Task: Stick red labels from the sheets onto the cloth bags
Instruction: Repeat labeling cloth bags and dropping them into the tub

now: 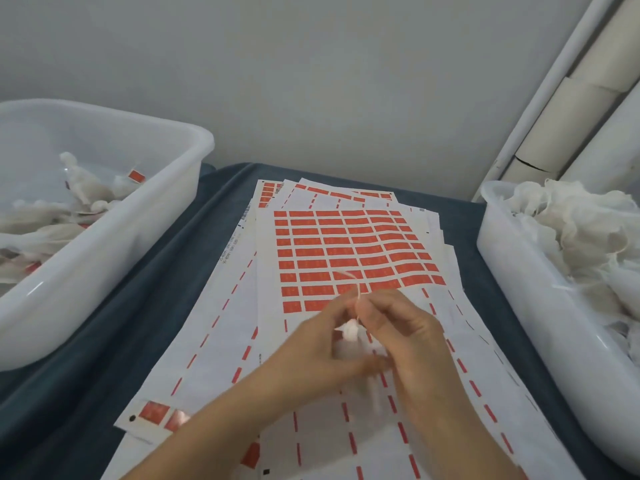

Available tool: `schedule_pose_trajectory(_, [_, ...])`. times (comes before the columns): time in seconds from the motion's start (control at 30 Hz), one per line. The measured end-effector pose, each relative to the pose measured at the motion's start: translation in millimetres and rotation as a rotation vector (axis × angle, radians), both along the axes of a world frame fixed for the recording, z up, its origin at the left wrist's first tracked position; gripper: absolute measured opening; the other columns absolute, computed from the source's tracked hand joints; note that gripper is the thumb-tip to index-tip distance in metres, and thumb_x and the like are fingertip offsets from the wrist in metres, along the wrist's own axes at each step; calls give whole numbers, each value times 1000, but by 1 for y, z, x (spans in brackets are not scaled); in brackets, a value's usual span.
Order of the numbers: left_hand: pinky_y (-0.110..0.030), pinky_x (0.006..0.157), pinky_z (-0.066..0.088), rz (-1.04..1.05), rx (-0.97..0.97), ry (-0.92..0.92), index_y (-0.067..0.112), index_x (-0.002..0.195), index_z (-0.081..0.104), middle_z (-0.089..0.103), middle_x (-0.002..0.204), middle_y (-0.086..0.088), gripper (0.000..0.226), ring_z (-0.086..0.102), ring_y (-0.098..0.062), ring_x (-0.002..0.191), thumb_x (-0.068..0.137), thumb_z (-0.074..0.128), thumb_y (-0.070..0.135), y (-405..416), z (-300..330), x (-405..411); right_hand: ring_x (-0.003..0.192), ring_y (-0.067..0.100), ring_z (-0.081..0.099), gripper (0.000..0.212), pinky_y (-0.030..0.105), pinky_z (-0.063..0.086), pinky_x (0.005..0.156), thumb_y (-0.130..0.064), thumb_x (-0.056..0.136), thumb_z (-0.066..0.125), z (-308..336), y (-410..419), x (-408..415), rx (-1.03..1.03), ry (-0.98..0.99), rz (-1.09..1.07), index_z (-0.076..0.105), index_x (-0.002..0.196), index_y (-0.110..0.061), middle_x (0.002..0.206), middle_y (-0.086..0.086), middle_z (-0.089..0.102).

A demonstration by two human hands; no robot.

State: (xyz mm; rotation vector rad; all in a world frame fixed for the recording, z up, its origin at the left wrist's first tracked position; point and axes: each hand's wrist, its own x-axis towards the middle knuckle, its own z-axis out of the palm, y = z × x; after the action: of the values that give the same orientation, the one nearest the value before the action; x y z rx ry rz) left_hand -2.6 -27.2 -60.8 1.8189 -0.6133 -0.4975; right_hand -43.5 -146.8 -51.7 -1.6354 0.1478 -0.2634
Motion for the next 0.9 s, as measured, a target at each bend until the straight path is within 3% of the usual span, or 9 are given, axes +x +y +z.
schedule_pose_trajectory(0.07, [-18, 74, 50, 213, -50, 65, 42, 95, 62, 65, 99, 18, 20, 59, 1, 79, 89, 58, 23, 4, 0, 7, 91, -4, 62, 27, 8, 47, 61, -54, 68, 57, 1, -4, 1, -42, 4, -40, 70, 88, -41, 88, -19, 70])
schedule_pose_trajectory(0.13, [-15, 45, 42, 509, -125, 267, 28, 93, 68, 65, 65, 12, 23, 49, 0, 44, 96, 47, 20, 14, 3, 21, 90, -8, 61, 28, 6, 41, 61, -60, 70, 52, -1, -14, 3, -54, 65, -110, 67, 91, -48, 90, -28, 68])
schedule_pose_trajectory(0.23, [-16, 38, 32, 796, 18, 255, 23, 101, 62, 63, 67, 6, 24, 46, -7, 44, 98, 40, 32, 37, 9, 43, 90, -14, 52, 20, 2, 35, 66, -59, 75, 51, -13, -18, 8, -274, 178, -99, 57, 94, -55, 100, -42, 52])
schedule_pose_trajectory(0.37, [-15, 51, 38, 639, 496, 12, 21, 127, 49, 55, 125, 2, 39, 49, -10, 70, 91, 52, 37, 45, -1, 54, 104, -17, 37, 45, 11, 32, 91, -59, 80, 52, -31, -11, 14, -657, 277, 62, 35, 121, -56, 128, -34, 36])
schedule_pose_trajectory(0.47, [-22, 59, 48, 614, 305, 292, 19, 134, 42, 56, 119, 1, 57, 54, -18, 64, 84, 64, 33, 44, 4, 54, 135, 1, 25, 74, 35, 28, 109, -76, 67, 41, -36, -8, 14, -753, 349, 131, 12, 133, -59, 148, -29, 19])
schedule_pose_trajectory(0.53, [-21, 56, 46, 626, 83, 514, 18, 126, 50, 64, 92, 2, 52, 48, -15, 59, 80, 71, 29, 49, 8, 56, 141, 5, 15, 81, 38, 22, 112, -80, 63, 39, -38, -6, 13, -789, 353, 158, 4, 133, -61, 150, -30, 10])
schedule_pose_trajectory(0.6, [-19, 53, 43, 524, 34, 583, 20, 106, 64, 68, 68, 6, 33, 51, -12, 60, 76, 74, 31, 51, 9, 52, 140, 3, 14, 81, 36, 20, 112, -80, 64, 40, -38, -5, 13, -777, 311, 143, 4, 133, -61, 149, -32, 9])
schedule_pose_trajectory(0.7, [-16, 47, 46, 409, 26, 458, 26, 87, 70, 73, 79, 12, 9, 68, -9, 60, 78, 72, 28, 45, 5, 46, 137, -5, 12, 65, 31, 15, 113, -75, 73, 40, -35, -6, 15, -805, 179, 129, 11, 130, -64, 142, -42, 7])
schedule_pose_trajectory(0.9, [-10, 39, 38, 251, -6, 355, 31, 78, 73, 73, 80, 14, 17, 64, -6, 51, 65, 70, 42, 41, 15, 38, 122, -25, 19, 40, -1, 7, 99, -65, 81, 39, -19, -5, 18, -860, -103, 72, 32, 121, -60, 128, -48, 23])
